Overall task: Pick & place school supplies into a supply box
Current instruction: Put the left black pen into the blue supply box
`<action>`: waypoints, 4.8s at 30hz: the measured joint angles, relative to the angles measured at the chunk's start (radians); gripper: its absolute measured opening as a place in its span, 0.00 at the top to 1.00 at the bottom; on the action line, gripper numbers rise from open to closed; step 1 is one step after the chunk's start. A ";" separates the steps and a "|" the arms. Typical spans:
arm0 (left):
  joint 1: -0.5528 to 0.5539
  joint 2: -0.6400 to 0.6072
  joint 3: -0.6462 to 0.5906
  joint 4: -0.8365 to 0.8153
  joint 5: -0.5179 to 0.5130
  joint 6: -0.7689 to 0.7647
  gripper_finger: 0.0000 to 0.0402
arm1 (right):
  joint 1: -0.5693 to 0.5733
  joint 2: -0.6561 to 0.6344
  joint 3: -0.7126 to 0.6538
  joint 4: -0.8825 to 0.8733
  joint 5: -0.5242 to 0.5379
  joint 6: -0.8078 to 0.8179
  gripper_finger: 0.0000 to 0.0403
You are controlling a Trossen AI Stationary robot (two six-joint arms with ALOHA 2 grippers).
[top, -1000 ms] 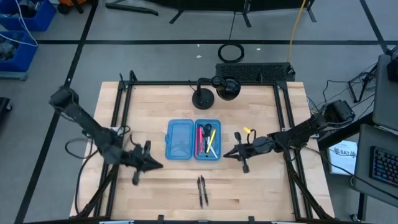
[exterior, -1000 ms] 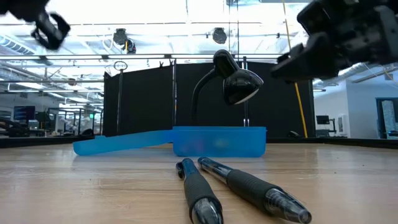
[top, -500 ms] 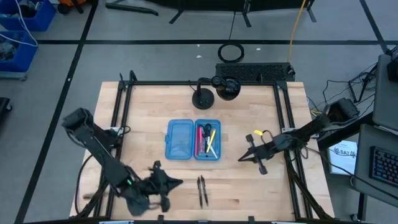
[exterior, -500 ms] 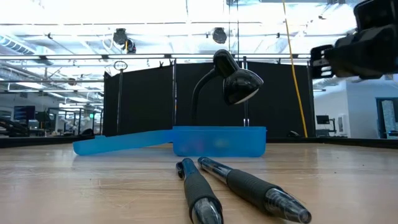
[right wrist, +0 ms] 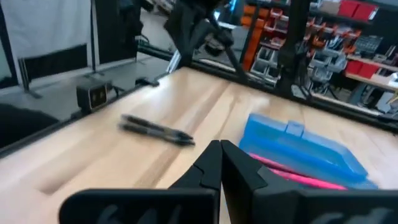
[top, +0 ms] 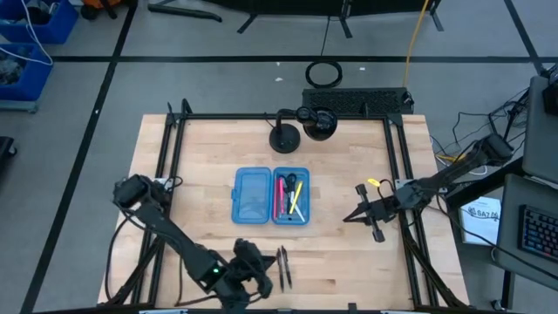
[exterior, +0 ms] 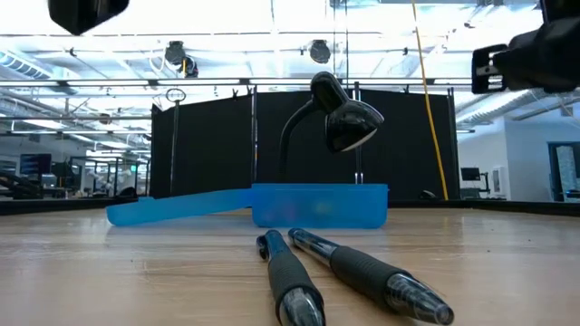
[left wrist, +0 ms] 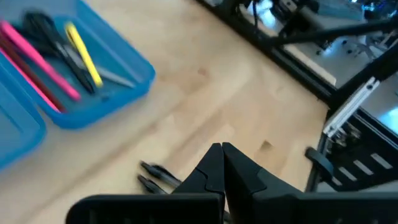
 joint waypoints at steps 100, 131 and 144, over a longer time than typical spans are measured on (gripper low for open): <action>0.204 0.442 0.444 -0.619 0.877 -0.367 0.94 | -0.041 -0.275 0.000 -0.347 0.001 -0.053 1.00; 0.224 0.141 0.556 -0.764 0.279 -0.140 0.96 | -0.041 -0.274 0.000 -0.356 -0.006 0.010 1.00; 0.205 -0.103 0.556 -0.975 -0.046 0.190 0.96 | -0.041 -0.274 0.000 -0.362 -0.007 0.025 1.00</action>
